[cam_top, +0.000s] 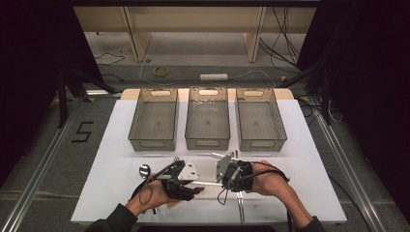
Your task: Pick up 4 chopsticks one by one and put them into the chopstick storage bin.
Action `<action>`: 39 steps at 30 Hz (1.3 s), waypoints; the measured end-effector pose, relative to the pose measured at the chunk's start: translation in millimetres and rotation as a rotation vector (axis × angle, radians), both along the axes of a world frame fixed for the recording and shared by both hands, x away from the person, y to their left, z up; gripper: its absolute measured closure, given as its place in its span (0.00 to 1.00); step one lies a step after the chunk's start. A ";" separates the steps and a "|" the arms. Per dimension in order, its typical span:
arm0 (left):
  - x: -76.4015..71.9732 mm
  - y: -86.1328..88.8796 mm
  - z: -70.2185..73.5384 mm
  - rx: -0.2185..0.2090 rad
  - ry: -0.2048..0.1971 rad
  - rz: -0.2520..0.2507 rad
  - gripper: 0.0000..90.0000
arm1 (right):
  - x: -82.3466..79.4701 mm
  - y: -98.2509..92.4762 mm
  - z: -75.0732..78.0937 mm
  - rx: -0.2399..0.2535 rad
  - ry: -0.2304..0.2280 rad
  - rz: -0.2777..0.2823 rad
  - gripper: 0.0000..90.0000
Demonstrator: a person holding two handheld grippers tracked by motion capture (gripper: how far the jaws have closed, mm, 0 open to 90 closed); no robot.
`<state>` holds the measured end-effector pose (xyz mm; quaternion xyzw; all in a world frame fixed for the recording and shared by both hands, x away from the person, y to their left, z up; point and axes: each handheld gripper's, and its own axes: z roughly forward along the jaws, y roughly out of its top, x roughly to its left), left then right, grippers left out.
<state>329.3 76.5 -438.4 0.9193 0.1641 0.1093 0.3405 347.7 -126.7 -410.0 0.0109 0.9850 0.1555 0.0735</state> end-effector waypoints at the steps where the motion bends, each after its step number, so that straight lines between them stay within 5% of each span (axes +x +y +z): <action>1: -0.3 -0.1 0.3 0.002 0.000 -0.008 0.64 | -0.8 1.2 -0.4 -0.004 0.000 -0.002 0.95; 26: -10.2 -2.7 1.5 0.042 0.013 -0.173 0.91 | -6.8 -0.3 0.6 -0.014 -0.017 0.089 0.92; 30: -11.2 -2.6 4.3 0.040 0.011 -0.160 0.92 | -3.0 -4.2 3.5 0.022 -0.002 0.061 0.88; 34: -9.4 0.4 4.9 0.033 0.011 -0.137 0.92 | -0.9 -9.9 12.9 0.074 0.002 0.015 0.69; 39: -4.7 6.7 7.8 0.018 0.005 -0.086 0.92 | 4.1 -22.7 27.1 0.216 0.006 -0.093 0.56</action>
